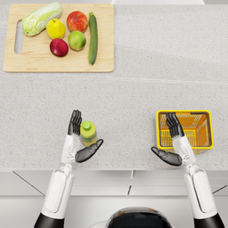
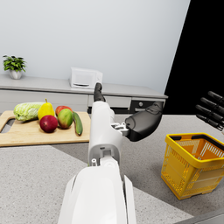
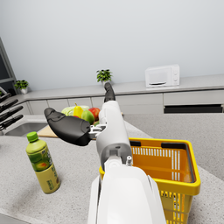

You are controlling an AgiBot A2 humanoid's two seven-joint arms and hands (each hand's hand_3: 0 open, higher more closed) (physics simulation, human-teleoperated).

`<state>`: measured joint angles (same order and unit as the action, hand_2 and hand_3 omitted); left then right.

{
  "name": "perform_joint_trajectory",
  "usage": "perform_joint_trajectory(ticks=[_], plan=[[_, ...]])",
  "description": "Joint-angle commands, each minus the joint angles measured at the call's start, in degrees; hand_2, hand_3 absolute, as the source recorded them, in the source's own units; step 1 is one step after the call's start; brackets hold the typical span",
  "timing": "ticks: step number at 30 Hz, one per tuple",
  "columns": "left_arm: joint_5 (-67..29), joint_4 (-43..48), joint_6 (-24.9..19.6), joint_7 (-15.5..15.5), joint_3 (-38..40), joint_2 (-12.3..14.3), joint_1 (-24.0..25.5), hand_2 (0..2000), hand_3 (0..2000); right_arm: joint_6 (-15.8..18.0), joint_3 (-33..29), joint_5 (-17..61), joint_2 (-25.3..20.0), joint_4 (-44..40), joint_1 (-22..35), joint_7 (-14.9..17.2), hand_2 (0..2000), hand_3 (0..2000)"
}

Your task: Pick up the green tea and place it into the yellow basket

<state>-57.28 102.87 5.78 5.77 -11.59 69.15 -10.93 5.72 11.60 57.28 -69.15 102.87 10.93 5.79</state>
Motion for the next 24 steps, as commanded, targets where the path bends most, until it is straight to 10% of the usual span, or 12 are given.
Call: perform_joint_trajectory(ticks=[1,11,16,24], plan=[[0.00,0.00,0.00,0.00,0.00,0.00,0.00,0,0,0.00,0.00,0.00,0.00,0.00,0.00,0.00,0,0],[0.00,-0.93,0.00,0.00,-1.71,0.06,-0.11,0,0,0.00,1.71,0.00,-0.06,-0.93,0.11,0.00,0,0],[0.00,0.12,-4.68,-4.67,4.25,1.31,-1.03,0,0,-4.63,-2.76,0.00,-1.15,2.68,0.50,-4.69,0,0],[-19.68,-4.62,-5.70,-5.69,4.71,2.59,-1.38,0,0,-5.64,-6.11,19.68,-2.10,2.64,-0.02,-5.71,0,0]])
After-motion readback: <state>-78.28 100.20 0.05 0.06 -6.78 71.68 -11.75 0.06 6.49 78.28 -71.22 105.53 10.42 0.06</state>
